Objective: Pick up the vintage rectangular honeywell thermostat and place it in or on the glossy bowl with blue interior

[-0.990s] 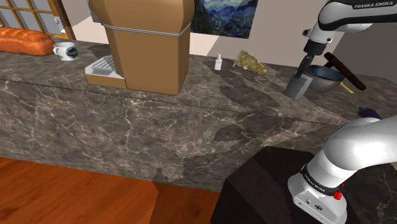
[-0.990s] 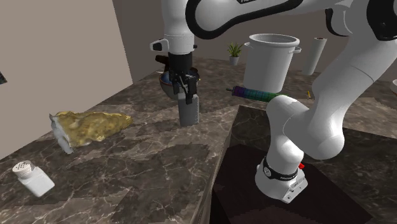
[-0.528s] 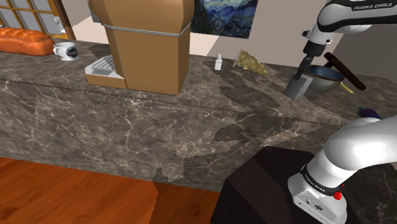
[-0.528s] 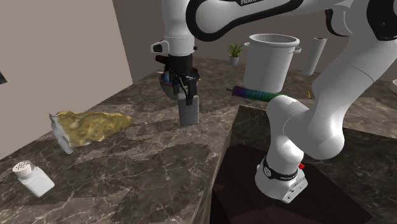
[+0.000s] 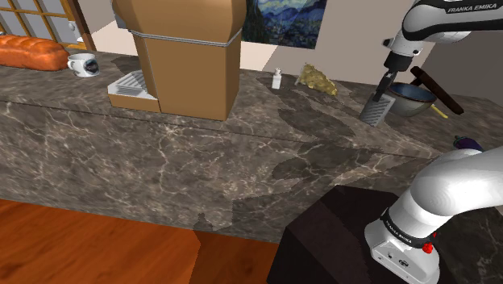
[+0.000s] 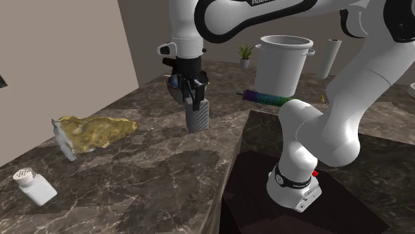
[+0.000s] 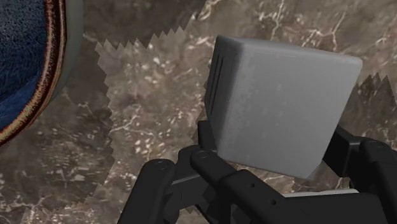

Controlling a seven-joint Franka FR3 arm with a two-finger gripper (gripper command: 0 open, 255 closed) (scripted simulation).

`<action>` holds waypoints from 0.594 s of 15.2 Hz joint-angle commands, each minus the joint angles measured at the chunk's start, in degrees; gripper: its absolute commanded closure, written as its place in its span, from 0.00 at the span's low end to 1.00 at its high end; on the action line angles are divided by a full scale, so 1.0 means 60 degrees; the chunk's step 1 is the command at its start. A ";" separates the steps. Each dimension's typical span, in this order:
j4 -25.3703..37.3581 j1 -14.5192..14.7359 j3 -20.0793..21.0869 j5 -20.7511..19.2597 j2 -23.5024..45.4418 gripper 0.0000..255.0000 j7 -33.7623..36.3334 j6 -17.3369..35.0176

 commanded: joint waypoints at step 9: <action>0.0750 0.0046 0.0136 0.0096 0.0000 1.00 -0.0003 -0.0762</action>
